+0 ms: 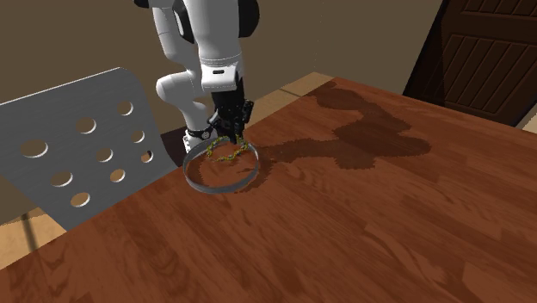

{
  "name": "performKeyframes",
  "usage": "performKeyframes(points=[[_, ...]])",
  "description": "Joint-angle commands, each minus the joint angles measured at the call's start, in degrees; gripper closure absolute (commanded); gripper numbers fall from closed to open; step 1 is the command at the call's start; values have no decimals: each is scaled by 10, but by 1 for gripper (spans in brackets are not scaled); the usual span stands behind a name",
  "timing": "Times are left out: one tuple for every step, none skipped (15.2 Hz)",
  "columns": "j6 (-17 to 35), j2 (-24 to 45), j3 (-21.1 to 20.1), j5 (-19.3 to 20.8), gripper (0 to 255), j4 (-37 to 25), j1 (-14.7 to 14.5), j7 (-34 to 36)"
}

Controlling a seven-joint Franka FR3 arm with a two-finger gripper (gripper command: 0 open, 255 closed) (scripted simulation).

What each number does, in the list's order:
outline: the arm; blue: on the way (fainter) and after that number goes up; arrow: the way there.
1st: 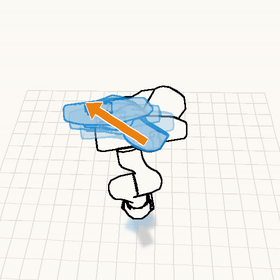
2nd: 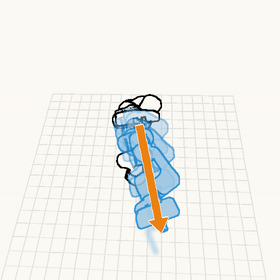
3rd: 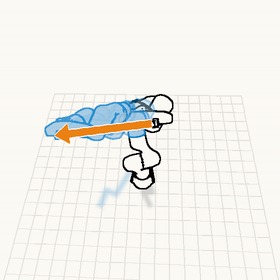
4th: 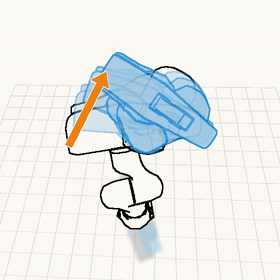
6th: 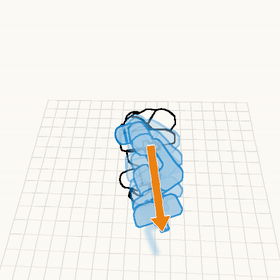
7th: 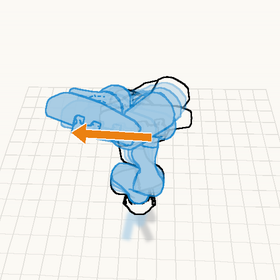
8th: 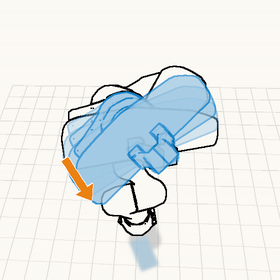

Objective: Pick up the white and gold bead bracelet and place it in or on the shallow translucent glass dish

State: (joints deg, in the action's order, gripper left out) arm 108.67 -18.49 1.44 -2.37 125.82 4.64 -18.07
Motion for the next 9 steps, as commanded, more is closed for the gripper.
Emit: performKeyframes(points=[[17,4,0,0,255,12,0,-1],[25,5,0,-1,255,19,0,-1],[25,5,0,-1,255,19,0,-1],[25,5,0,-1,255,19,0,-1],[25,5,0,-1,255,19,0,-1],[25,5,0,-1,255,19,0,-1],[25,5,0,-1,255,19,0,-1],[25,5,0,-1,255,19,0,-1],[25,5,0,-1,255,19,0,-1]])
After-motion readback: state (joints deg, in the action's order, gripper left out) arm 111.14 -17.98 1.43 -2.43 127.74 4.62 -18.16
